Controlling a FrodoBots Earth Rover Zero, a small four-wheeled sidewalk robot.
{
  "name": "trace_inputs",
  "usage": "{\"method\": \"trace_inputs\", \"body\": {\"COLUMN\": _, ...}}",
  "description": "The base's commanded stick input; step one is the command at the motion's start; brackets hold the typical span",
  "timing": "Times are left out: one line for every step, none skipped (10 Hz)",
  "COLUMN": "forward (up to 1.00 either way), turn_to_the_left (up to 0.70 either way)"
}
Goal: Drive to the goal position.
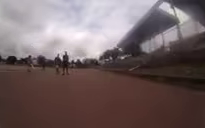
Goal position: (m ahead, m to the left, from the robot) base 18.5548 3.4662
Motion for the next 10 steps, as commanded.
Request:
{"method": "trace_inputs", "body": {"forward": 1.0, "turn_to_the_left": 0.0}}
{"method": "trace_inputs", "body": {"forward": 1.0, "turn_to_the_left": 0.0}}
{"method": "trace_inputs", "body": {"forward": 1.0, "turn_to_the_left": 0.0}}
{"method": "trace_inputs", "body": {"forward": 1.0, "turn_to_the_left": 0.0}}
{"method": "trace_inputs", "body": {"forward": 1.0, "turn_to_the_left": 0.0}}
{"method": "trace_inputs", "body": {"forward": 1.0, "turn_to_the_left": 0.0}}
{"method": "trace_inputs", "body": {"forward": 1.0, "turn_to_the_left": 0.0}}
{"method": "trace_inputs", "body": {"forward": 1.0, "turn_to_the_left": 0.0}}
{"method": "trace_inputs", "body": {"forward": 1.0, "turn_to_the_left": 0.0}}
{"method": "trace_inputs", "body": {"forward": 1.0, "turn_to_the_left": 0.0}}
